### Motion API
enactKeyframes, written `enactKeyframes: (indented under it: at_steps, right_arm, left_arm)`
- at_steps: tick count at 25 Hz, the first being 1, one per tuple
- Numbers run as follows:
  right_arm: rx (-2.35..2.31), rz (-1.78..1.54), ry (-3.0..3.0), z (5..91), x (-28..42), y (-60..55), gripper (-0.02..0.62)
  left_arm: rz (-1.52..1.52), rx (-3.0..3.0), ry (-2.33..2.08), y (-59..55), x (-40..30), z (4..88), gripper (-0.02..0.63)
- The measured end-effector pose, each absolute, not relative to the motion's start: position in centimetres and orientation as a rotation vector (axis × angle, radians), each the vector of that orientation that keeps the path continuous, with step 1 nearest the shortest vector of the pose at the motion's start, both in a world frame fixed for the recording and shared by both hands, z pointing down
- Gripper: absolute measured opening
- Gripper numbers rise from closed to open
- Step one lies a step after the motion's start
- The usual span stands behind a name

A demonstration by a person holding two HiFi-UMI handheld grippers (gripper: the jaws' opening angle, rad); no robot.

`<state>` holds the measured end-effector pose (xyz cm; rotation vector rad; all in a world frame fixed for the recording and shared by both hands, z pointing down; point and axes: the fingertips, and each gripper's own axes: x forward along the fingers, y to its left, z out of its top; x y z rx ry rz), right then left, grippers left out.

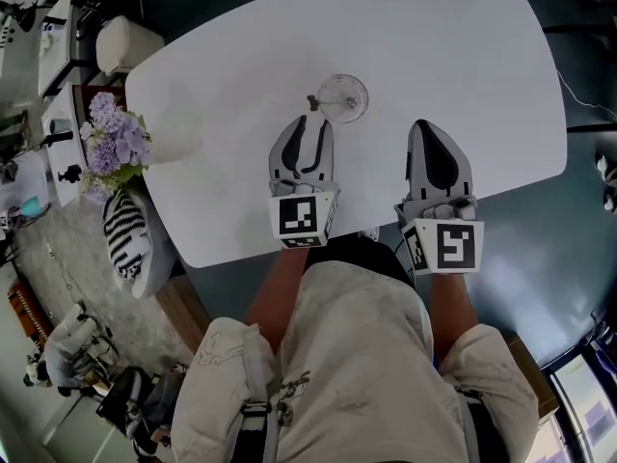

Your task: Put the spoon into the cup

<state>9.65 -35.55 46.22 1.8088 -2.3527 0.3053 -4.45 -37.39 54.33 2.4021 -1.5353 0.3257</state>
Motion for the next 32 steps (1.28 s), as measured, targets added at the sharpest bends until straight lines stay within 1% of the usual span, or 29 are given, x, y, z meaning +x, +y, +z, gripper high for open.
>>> enactKeyframes:
  at_steps: [7, 17, 25, 32]
  right_arm:
    - [1.824, 0.260, -2.416, 43.5, 10.7, -30.3, -0.012]
    - [1.875, 0.144, -2.450, 38.3, 12.7, -22.2, -0.012]
    - [1.890, 0.070, -2.515, 35.1, 13.9, -16.5, -0.012]
    - [1.914, -0.041, -2.543, 33.0, 13.9, -12.6, -0.012]
  left_arm:
    - [0.311, 2.434, -1.623, -31.4, -4.5, 50.5, 0.115]
    - [0.240, 2.493, -1.769, -22.6, -5.5, 42.6, 0.115]
    - [0.111, 2.539, -1.882, -15.3, -5.8, 36.2, 0.115]
    - [0.044, 2.576, -1.973, -10.1, -7.0, 32.7, 0.115]
